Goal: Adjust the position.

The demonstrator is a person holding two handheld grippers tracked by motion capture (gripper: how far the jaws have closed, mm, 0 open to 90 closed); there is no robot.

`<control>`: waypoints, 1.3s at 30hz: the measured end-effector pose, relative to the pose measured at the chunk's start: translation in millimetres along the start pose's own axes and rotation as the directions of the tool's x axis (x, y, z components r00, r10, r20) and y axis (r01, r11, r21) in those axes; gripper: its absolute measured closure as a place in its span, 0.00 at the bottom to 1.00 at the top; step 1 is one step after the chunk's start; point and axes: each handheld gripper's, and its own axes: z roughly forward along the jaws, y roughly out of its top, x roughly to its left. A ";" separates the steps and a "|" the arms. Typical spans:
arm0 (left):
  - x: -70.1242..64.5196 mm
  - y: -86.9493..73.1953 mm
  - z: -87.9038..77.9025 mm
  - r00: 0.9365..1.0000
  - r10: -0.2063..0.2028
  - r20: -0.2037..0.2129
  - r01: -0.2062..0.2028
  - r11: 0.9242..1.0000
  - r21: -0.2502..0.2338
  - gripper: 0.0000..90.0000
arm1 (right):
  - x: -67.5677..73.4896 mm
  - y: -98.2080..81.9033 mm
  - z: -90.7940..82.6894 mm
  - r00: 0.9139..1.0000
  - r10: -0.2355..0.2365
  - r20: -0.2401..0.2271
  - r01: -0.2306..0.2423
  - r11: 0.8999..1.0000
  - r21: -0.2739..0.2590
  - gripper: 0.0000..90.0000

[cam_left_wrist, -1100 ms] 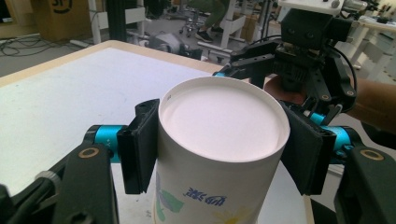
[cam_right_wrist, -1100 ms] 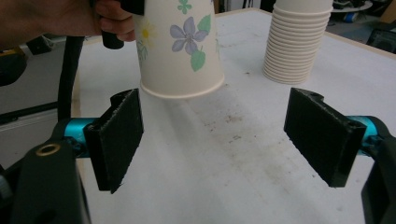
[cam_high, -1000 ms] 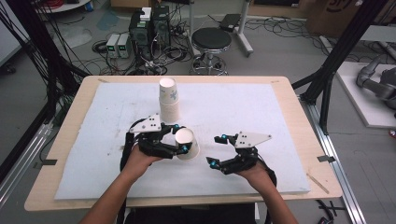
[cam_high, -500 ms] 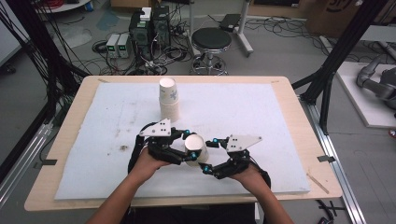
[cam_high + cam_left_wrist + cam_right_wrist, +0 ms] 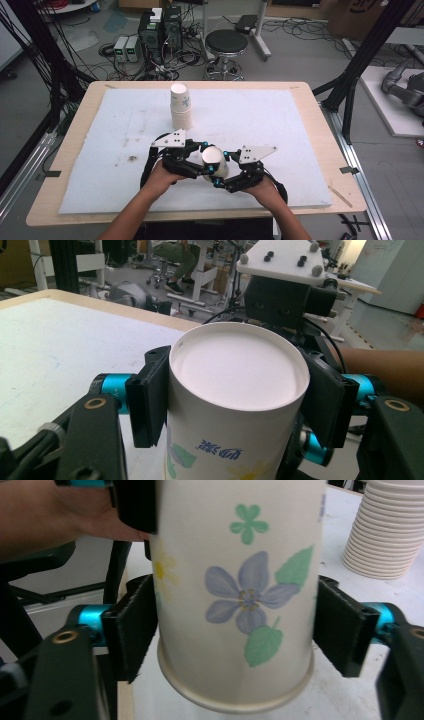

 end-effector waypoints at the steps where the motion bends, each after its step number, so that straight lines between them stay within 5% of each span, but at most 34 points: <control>1: -0.1 -0.5 0.0 1.000 0.000 0.000 0.000 1.000 -0.003 0.39 | -0.4 -0.7 -0.9 1.000 0.010 -0.008 -0.010 1.000 -0.004 0.31; 7: -3.4 -1.6 0.0 1.000 0.018 -0.017 -0.018 1.000 0.004 0.37 | 0.8 -1.8 -2.8 1.000 0.008 -0.015 -0.008 1.000 0.007 0.34; 10: -5.3 2.0 -2.1 0.997 0.020 -0.080 -0.017 0.999 0.036 0.15 | 1.3 -2.7 -1.8 1.000 -0.006 -0.015 0.006 0.999 0.032 0.35; 23: -2.8 13.3 -17.8 0.993 0.067 -0.096 -0.051 0.986 0.157 0.15 | -8.1 11.2 2.3 0.995 -0.104 -0.002 0.103 0.979 0.175 0.36; 28: 0.2 15.2 -17.1 0.993 0.078 -0.092 -0.057 0.976 0.211 0.16 | -10.2 21.1 5.9 0.988 -0.150 -0.016 0.150 0.958 0.244 0.36; 39: 2.1 17.8 -16.9 0.992 0.089 -0.090 -0.063 0.964 0.259 0.16 | -8.0 46.7 16.7 0.963 -0.260 -0.069 0.265 0.880 0.394 0.36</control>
